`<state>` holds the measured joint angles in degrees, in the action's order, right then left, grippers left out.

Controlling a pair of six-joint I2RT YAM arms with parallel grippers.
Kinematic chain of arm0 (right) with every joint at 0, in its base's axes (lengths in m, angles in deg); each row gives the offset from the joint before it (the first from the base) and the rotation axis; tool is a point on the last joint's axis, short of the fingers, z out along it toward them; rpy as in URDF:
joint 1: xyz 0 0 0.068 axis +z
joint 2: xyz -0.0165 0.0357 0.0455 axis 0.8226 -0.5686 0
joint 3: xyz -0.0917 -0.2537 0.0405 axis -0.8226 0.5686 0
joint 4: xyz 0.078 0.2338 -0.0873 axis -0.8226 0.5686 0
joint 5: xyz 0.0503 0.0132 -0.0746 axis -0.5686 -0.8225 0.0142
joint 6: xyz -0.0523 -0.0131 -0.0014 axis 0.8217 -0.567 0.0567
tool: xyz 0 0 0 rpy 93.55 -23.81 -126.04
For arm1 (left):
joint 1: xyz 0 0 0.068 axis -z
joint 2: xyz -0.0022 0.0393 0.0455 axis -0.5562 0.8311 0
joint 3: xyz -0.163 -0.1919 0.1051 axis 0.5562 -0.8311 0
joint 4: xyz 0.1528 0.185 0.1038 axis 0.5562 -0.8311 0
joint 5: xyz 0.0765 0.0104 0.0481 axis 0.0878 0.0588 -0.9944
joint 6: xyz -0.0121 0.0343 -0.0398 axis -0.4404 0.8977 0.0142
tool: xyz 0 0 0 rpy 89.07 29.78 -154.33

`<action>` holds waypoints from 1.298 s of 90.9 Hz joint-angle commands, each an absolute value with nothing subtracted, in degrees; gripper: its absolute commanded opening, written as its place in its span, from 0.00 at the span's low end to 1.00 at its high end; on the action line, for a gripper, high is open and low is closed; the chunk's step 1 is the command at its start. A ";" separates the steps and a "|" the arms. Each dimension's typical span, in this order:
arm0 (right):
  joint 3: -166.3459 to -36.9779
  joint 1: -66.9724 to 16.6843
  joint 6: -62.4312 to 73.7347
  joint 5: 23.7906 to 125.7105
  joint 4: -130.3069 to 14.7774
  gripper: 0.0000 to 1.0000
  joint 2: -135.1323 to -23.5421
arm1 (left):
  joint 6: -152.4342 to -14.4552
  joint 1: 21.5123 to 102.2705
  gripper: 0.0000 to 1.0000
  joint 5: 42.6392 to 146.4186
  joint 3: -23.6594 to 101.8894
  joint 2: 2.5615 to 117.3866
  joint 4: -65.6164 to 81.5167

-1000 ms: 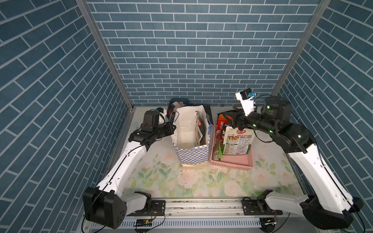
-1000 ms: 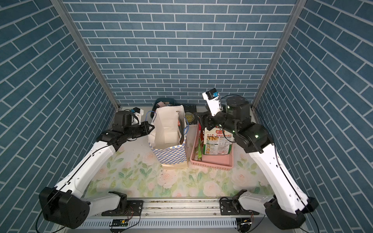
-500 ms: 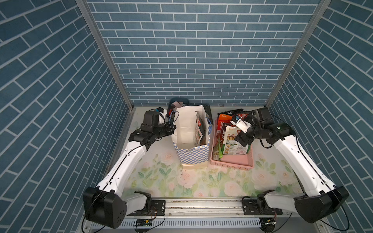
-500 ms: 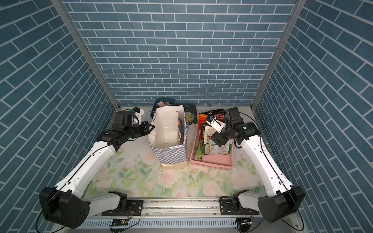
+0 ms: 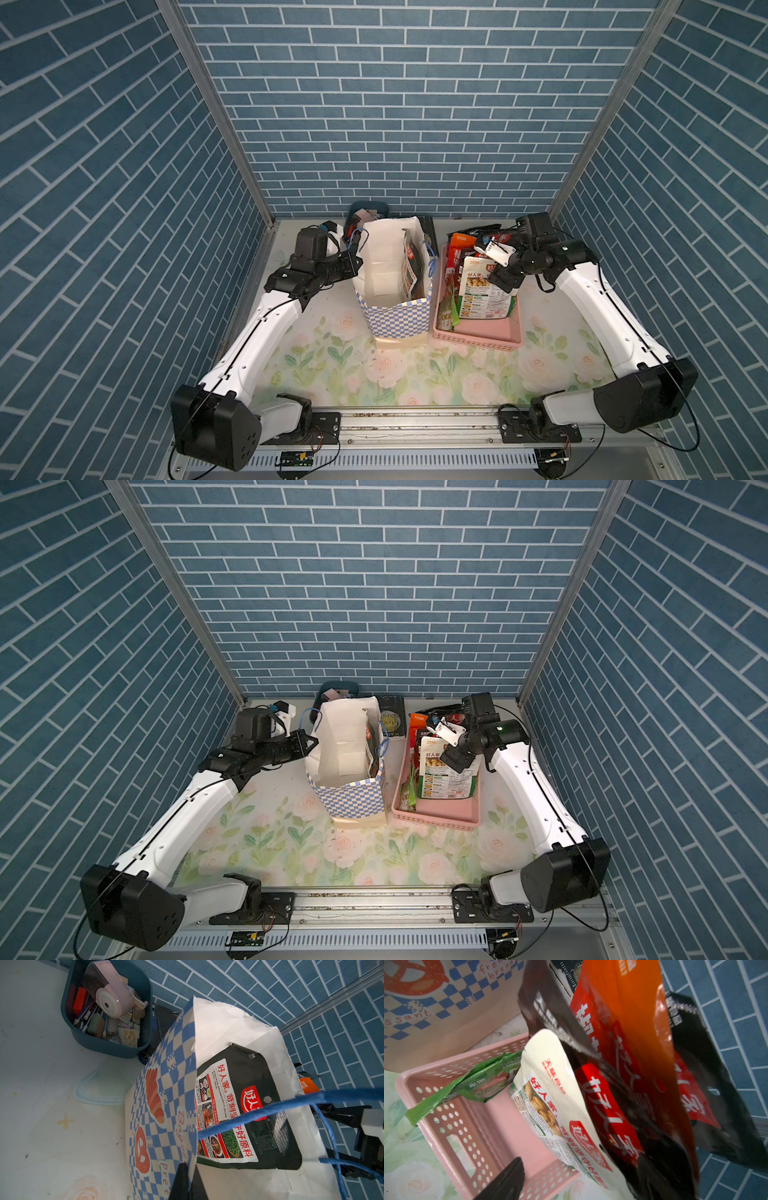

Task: Place the condiment packets inside the bag
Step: Pick up the condiment packet from the storage box, then place the condiment packet in the paper bag.

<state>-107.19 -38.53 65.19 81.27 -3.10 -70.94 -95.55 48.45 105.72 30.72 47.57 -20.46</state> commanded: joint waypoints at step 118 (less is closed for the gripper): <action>-134.43 -38.12 2.58 50.50 -34.79 0.00 -60.23 | -95.92 48.73 0.00 106.29 28.45 48.27 -18.86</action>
<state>-134.03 -38.88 24.25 59.42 -19.80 -56.03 -95.98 48.45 105.96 29.82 47.57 -18.73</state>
